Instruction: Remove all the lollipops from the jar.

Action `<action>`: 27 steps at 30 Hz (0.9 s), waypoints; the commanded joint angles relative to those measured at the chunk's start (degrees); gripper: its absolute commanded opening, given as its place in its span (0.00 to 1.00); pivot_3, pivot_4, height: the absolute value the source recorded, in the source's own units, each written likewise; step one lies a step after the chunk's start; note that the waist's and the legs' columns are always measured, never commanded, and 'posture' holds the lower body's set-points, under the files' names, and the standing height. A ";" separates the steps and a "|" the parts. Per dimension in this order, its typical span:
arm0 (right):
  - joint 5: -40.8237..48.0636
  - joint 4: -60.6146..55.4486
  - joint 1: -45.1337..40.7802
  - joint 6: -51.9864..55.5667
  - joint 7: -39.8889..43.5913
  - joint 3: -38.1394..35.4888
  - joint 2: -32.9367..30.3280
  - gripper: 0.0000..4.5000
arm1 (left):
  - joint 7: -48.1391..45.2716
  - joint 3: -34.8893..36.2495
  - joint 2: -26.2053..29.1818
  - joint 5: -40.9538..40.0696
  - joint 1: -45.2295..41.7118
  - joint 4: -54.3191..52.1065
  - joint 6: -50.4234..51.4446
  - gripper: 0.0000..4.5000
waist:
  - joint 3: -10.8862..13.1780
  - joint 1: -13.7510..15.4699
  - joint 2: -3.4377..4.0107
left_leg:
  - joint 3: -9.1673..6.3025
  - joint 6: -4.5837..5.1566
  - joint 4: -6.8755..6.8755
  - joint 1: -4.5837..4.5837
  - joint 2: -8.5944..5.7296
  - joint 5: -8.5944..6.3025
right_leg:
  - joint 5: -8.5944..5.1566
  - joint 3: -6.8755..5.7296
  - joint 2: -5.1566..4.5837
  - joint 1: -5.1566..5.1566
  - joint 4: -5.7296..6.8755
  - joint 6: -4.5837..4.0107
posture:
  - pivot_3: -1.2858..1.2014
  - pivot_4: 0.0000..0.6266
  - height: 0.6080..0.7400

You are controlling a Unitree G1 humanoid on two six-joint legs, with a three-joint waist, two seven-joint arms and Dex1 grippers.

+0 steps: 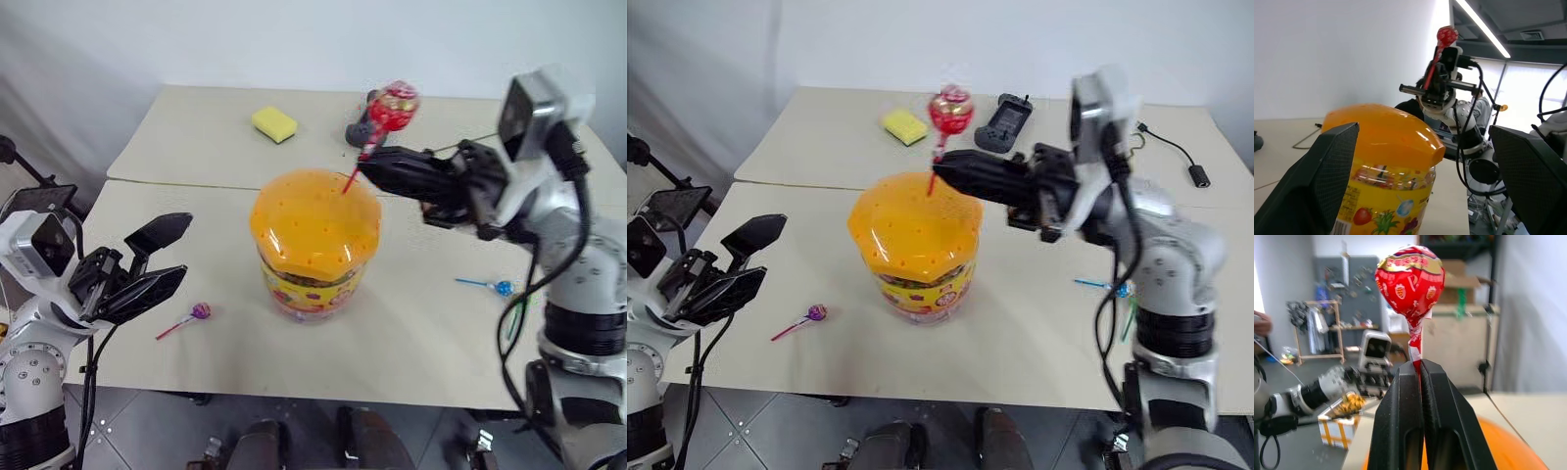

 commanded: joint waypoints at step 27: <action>-56.46 69.17 24.32 -62.43 15.37 2.64 -28.67 0.30 | -11.15 -7.20 12.50 14.67 -2.37 -0.42 -7.23 1.00 | 0.08 -0.29 0.21 | 0.94 -0.13 0.03 0.57 0.04 0.23 | -0.01 0.42 0.11 0.15 0.25 -0.07 | 0.52 0.24 1.00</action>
